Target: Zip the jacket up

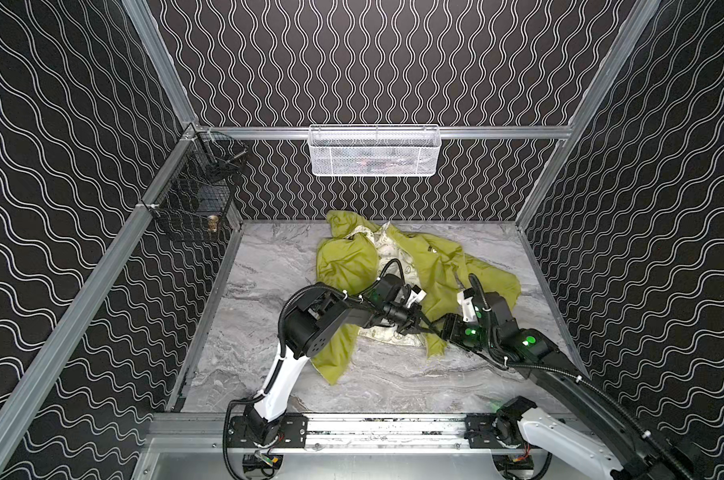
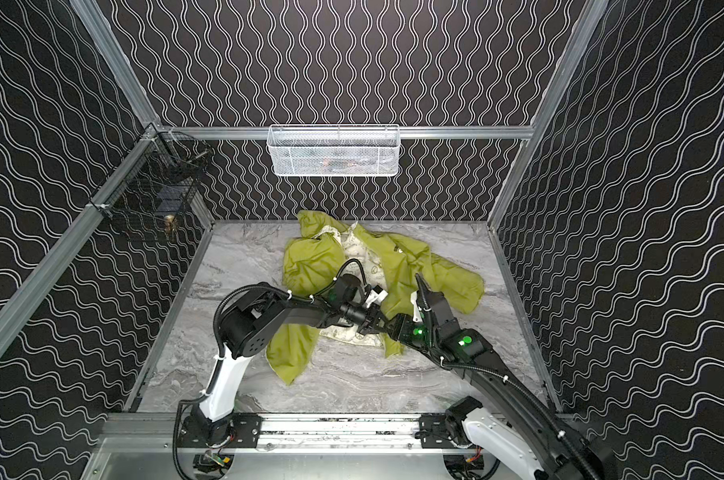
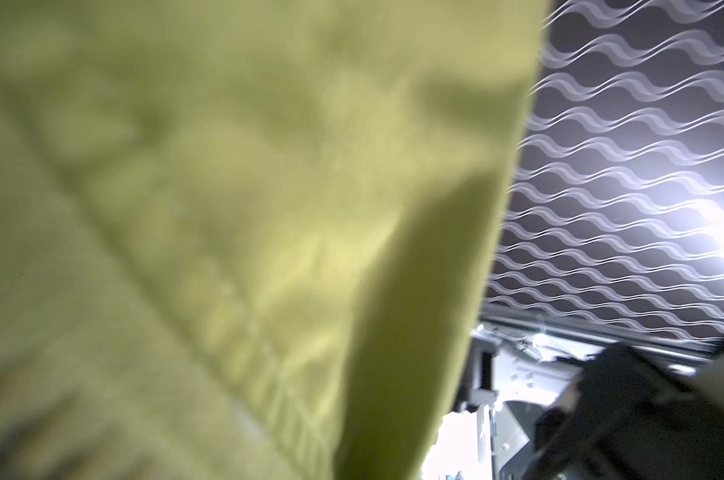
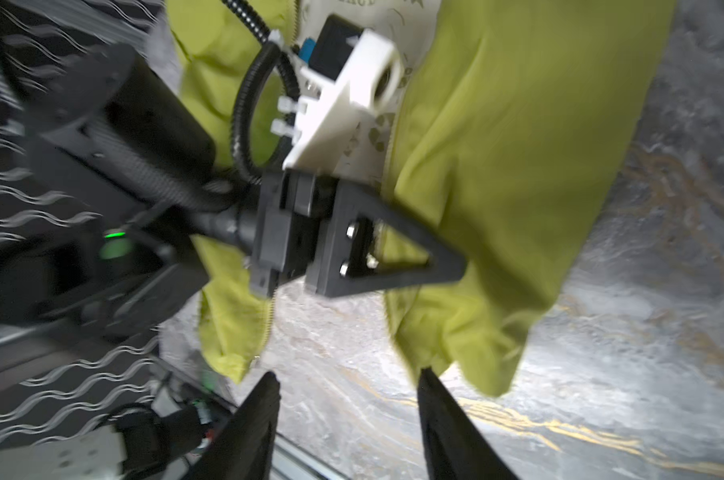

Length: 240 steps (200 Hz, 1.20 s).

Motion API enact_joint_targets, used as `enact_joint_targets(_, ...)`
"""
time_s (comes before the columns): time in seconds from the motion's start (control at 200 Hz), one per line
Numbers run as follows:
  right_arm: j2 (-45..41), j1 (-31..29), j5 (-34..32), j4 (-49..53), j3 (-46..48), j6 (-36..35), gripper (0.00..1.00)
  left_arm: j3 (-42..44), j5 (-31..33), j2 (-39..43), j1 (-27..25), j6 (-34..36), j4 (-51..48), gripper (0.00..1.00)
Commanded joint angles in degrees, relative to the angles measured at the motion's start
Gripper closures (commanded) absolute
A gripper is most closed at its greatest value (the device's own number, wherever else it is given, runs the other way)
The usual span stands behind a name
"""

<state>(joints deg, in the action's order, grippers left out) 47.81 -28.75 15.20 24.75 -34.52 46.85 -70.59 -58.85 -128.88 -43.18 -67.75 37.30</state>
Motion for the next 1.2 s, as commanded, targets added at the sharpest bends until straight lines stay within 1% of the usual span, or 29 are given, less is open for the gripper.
enact_joint_targets(0.0,-3.5,0.1,6.3,-11.2,4.8,11.2,0.43,-1.6,-1.3,-1.9,1.6,-15.7,23.9,1.0)
enact_joint_targets(0.07,-5.5,0.1,8.3,-18.0,9.1,15.8,0.35,-2.6,-1.3,-2.0,2.4,-17.4,25.5,1.0)
enact_joint_targets(0.13,-6.8,0.1,9.3,-23.2,12.4,18.6,0.29,-3.1,-1.3,-0.9,2.8,-15.8,23.2,1.0)
enact_joint_targets(0.21,-8.0,0.1,8.5,-26.0,14.3,19.5,0.23,-3.7,-1.4,1.3,3.2,-12.1,17.6,1.0)
enact_joint_targets(0.29,-8.0,0.1,8.4,-28.1,15.2,19.7,0.19,-3.8,-1.5,2.7,3.3,-10.8,14.9,1.0)
enact_joint_targets(0.355,-7.5,0.1,8.5,-32.0,16.4,20.5,0.17,-3.7,-1.6,2.8,3.3,-12.3,15.7,1.0)
enact_joint_targets(0.415,-6.5,0.1,8.9,-37.0,17.5,21.6,0.17,-3.0,-1.5,2.9,3.2,-14.7,18.6,1.0)
enact_joint_targets(0.596,-2.4,0.2,8.1,-47.6,19.7,23.9,0.18,-0.9,-1.0,3.7,3.3,-21.0,25.9,1.0)
enact_joint_targets(0.746,-0.1,1.1,7.1,-51.2,20.6,23.7,0.22,0.6,-1.5,5.5,3.4,-21.6,25.9,1.0)
enact_joint_targets(0.886,0.4,3.3,8.7,-53.6,22.2,23.9,0.24,2.3,-2.4,6.2,3.8,-23.5,28.4,1.0)
enact_joint_targets(0.951,0.0,3.4,9.3,-55.0,23.1,23.8,0.27,2.9,-3.0,6.0,4.0,-25.1,30.6,1.0)
enact_joint_targets(0.956,-0.2,4.7,9.4,-55.1,23.2,23.7,0.28,2.8,-3.0,6.0,4.0,-25.2,30.8,1.0)
enact_joint_targets(0.991,-0.5,5.5,9.8,-55.2,23.2,23.4,0.29,3.1,-3.3,5.8,4.1,-26.0,32.1,1.0)
enact_joint_targets(1.101,-1.3,6.2,10.9,-54.6,22.5,21.7,0.34,3.7,-4.0,5.1,4.6,-28.4,35.4,1.0)
enact_joint_targets(1.196,-1.2,6.7,12.0,-53.9,21.9,20.6,0.41,4.3,-4.6,5.2,5.2,-29.7,37.2,1.0)
